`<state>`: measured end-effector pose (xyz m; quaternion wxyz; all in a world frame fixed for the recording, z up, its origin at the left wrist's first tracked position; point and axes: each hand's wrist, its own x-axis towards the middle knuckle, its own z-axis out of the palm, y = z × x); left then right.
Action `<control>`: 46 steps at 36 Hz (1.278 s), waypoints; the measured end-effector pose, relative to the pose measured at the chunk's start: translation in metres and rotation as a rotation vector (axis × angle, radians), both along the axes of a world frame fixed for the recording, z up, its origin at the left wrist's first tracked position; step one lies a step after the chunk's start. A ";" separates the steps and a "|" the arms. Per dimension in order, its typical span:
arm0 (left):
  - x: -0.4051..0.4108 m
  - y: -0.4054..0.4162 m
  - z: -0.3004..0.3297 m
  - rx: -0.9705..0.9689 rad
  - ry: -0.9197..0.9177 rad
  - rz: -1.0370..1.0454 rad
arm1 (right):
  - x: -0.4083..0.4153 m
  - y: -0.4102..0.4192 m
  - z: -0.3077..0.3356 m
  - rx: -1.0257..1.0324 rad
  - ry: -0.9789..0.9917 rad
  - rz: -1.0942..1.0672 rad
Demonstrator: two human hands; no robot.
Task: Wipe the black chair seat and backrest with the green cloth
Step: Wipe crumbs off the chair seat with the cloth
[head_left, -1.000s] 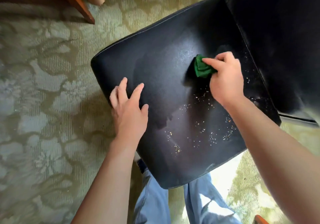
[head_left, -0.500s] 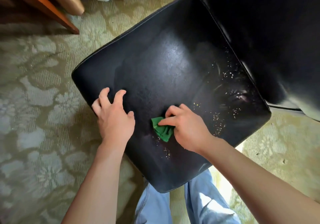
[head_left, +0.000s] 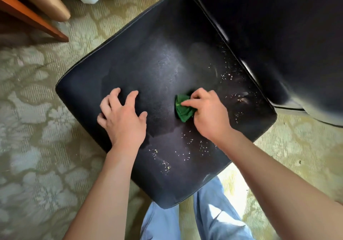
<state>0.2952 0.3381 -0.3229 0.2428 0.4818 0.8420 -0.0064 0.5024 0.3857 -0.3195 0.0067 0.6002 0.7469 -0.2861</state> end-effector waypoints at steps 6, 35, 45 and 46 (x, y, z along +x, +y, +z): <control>0.001 0.009 0.005 -0.044 0.032 -0.006 | 0.004 -0.014 0.018 -0.265 -0.026 0.250; 0.043 0.073 0.003 -0.136 -0.010 -0.217 | 0.029 0.037 0.015 -0.166 0.018 0.083; 0.041 0.073 0.002 -0.128 -0.004 -0.224 | 0.024 0.122 -0.012 0.198 0.161 -0.550; 0.040 0.072 0.002 -0.127 -0.003 -0.228 | 0.019 0.127 -0.014 0.191 0.116 -0.545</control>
